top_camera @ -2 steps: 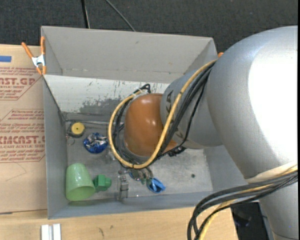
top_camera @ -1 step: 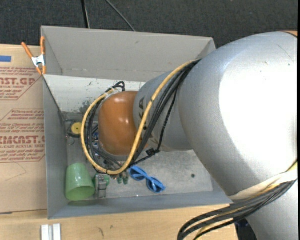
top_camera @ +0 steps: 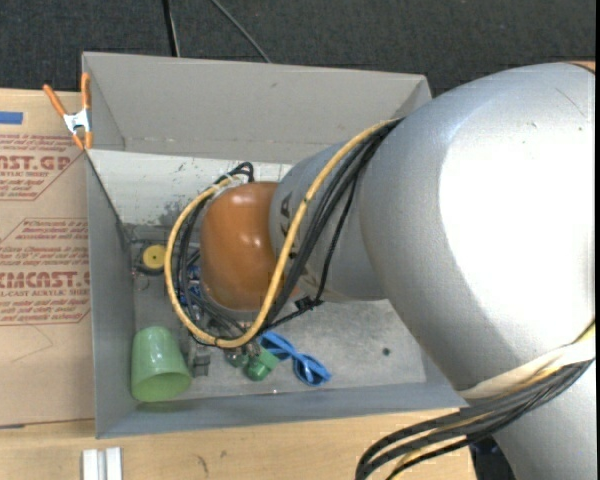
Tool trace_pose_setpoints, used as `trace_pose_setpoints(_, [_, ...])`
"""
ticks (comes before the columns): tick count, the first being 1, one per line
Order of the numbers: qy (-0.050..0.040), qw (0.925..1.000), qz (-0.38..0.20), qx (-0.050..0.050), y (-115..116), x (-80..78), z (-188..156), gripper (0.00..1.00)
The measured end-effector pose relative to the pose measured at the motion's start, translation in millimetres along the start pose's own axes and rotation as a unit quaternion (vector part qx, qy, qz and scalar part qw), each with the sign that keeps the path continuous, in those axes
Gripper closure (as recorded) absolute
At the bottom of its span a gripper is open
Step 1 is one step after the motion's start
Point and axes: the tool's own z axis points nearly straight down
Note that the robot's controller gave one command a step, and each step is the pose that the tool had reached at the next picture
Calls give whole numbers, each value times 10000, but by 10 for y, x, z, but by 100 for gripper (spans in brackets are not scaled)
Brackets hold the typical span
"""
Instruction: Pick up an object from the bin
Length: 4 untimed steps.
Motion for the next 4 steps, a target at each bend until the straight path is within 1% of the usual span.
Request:
trace_pose_setpoints(1, [0,10000,0,-1,0,0,0,0])
trace_pose_setpoints(2, [90,9938,1088,191,270,123,-60,0])
trace_pose_setpoints(3, [46,9999,52,143,334,105,6,0])
trace_pose_setpoints(4, [92,9998,63,168,311,127,22,100])
